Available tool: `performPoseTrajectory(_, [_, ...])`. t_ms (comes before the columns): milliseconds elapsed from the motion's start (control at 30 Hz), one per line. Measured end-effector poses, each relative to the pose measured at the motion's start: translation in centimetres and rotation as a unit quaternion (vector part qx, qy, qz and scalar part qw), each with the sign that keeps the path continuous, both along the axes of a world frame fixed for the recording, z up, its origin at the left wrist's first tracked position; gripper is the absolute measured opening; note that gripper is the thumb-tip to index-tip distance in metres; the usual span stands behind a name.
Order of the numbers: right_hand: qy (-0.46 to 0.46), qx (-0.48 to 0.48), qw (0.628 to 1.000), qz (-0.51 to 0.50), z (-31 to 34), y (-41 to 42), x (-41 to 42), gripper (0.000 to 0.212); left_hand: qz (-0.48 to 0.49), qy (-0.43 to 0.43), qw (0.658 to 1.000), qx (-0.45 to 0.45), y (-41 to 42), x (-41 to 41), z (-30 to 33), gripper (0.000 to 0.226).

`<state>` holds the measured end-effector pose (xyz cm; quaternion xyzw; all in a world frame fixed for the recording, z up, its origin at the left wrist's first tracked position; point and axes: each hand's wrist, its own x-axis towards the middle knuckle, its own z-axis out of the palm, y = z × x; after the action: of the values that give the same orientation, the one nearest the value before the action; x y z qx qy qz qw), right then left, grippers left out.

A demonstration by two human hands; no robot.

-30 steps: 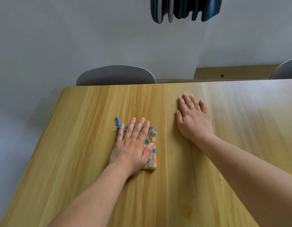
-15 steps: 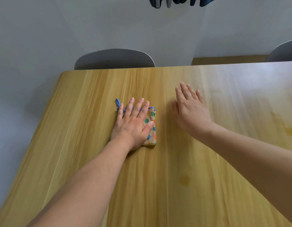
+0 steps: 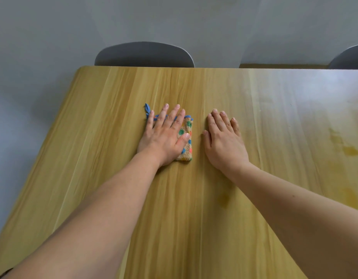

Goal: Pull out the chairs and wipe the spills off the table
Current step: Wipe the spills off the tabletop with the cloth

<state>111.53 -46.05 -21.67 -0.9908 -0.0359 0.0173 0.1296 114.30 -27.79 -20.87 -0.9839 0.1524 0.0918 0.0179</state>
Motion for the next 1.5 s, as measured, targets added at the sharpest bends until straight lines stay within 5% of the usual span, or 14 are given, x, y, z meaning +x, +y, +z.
performPoseTrajectory(433, [0.019,-0.009,1.0,0.005,0.4,0.1,0.2,0.059,0.009,0.049,0.999,-0.012,2.0,-16.1,0.9,0.072])
performPoseTrajectory(600, [0.03,-0.013,0.999,0.006,0.2,0.0,0.2,0.058,0.009,0.032,0.999,-0.007,2.2,-16.1,0.5,0.072])
performPoseTrajectory(733, [0.128,-0.014,0.991,0.022,2.4,0.1,0.4,0.061,0.011,0.043,0.999,0.004,2.3,-16.2,0.3,0.072])
performPoseTrajectory(900, [0.174,-0.059,0.982,0.038,7.8,0.4,-7.0,0.076,0.019,0.049,0.999,0.01,2.3,-15.9,0.5,0.074])
performPoseTrajectory(1133, [0.271,-0.167,0.948,-0.009,8.5,-0.1,-17.8,0.043,0.024,0.055,0.998,0.005,2.0,-16.2,1.3,0.074])
performPoseTrajectory(1500, [0.286,-0.08,0.953,-0.067,7.1,0.4,-16.5,0.034,0.014,0.036,0.999,0.004,1.9,-17.2,0.7,0.069])
